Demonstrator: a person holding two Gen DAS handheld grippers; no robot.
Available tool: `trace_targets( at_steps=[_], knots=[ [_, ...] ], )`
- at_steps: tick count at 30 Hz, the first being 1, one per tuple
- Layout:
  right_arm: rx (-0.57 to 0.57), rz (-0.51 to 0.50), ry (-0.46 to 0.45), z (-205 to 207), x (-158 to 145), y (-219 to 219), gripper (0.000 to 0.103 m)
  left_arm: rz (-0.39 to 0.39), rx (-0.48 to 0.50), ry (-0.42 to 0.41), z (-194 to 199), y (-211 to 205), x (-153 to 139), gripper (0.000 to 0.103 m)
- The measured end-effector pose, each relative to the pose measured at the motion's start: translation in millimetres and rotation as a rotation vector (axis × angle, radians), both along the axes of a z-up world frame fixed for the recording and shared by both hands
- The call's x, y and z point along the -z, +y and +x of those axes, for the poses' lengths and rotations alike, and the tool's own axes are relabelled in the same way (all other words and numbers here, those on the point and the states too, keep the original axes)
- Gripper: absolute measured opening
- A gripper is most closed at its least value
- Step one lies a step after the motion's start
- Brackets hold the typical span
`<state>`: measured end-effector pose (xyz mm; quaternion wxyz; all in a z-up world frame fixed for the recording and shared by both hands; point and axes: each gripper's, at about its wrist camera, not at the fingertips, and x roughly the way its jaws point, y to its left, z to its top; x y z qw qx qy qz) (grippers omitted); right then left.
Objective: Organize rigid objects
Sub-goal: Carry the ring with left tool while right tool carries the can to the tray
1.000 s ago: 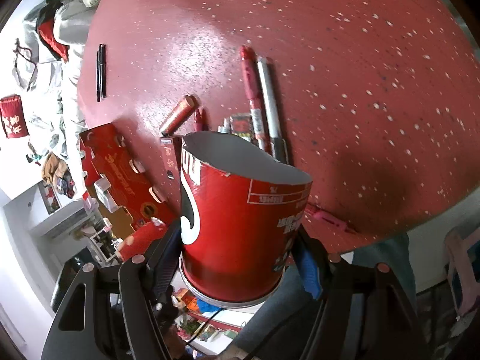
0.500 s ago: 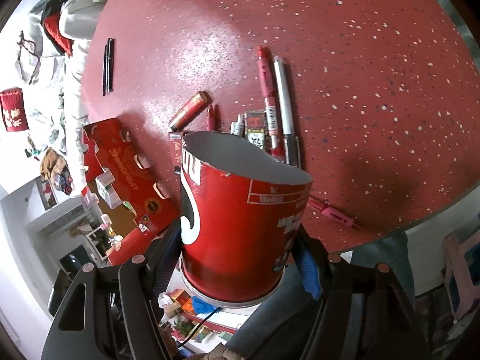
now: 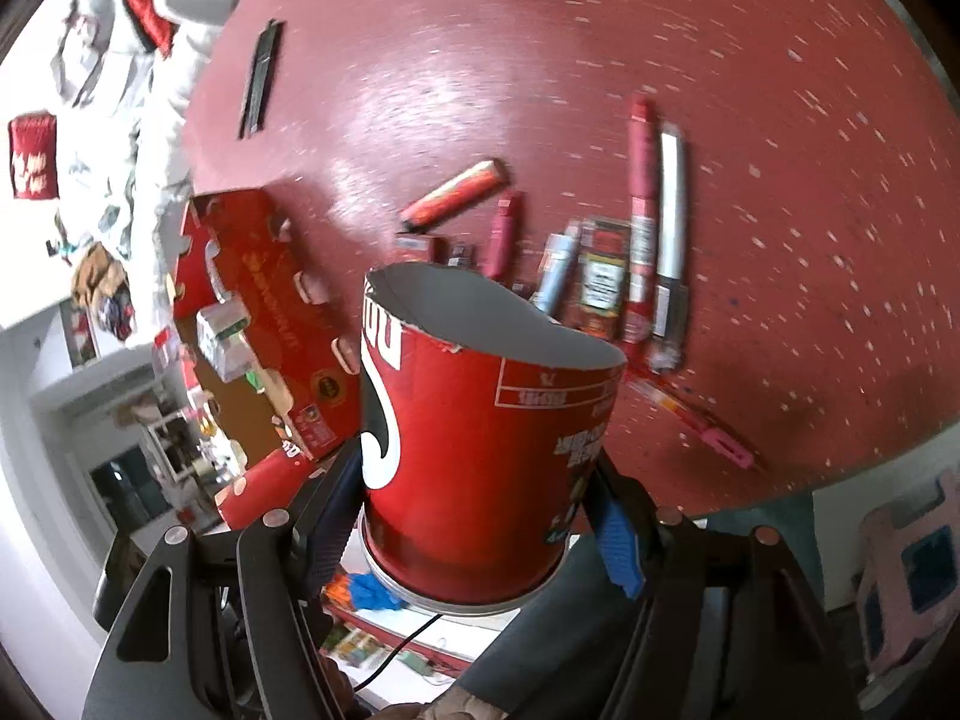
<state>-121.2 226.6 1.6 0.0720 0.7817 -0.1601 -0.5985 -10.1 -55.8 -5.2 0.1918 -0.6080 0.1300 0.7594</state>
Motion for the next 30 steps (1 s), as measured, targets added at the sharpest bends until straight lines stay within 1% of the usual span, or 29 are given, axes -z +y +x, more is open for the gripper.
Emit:
trace_targets(
  at_steps=[6, 10, 13, 15, 16, 18, 20, 24, 27, 28, 29, 30],
  knots=[
    [-0.095, 0.004, 0.036, -8.4, -2.5, -47.3, 0.072, 0.015, -0.081, 0.002, -10.5, -24.4, -5.3, 0.07],
    [-0.233, 0.05, 0.114, -12.0, -9.5, -91.3, 0.072, 0.03, -0.147, 0.015, -19.0, -45.1, -11.9, 0.07],
    [-0.376, 0.118, 0.212, -12.2, -18.1, -127.4, 0.072, 0.035, -0.197, 0.025, -24.1, -59.4, -16.5, 0.07],
    [-0.493, 0.178, 0.306, -9.6, -25.9, -153.1, 0.072, 0.039, -0.238, 0.031, -28.2, -70.9, -20.2, 0.07],
    [-0.572, 0.219, 0.364, -6.2, -30.1, -168.5, 0.072, 0.039, -0.256, 0.037, -30.1, -76.3, -21.8, 0.07],
    [-0.665, 0.267, 0.444, -2.5, -35.4, -188.7, 0.072, 0.037, -0.286, 0.046, -33.1, -85.3, -23.7, 0.07],
    [-0.734, 0.297, 0.502, 0.6, -38.7, -205.3, 0.072, 0.033, -0.313, 0.051, -35.1, -93.0, -24.7, 0.07],
    [-0.822, 0.327, 0.574, 8.9, -43.2, -230.3, 0.072, 0.026, -0.383, 0.057, -40.1, -110.5, -24.9, 0.07],
    [-0.866, 0.342, 0.609, 14.4, -44.5, -246.7, 0.072, 0.016, -0.44, 0.076, -41.9, -122.1, -28.2, 0.07],
    [-0.877, 0.345, 0.617, 16.6, -44.7, -251.7, 0.072, 0.012, -0.459, 0.083, -42.7, -125.5, -29.5, 0.07],
    [-0.851, 0.355, 0.634, 19.0, -46.2, -257.6, 0.072, 0.007, -0.474, 0.089, -43.6, -128.9, -30.8, 0.07],
    [-0.86, 0.359, 0.644, 20.0, -46.6, -261.8, 0.072, 0.004, -0.493, 0.096, -44.7, -133.0, -32.6, 0.07]
  ],
)
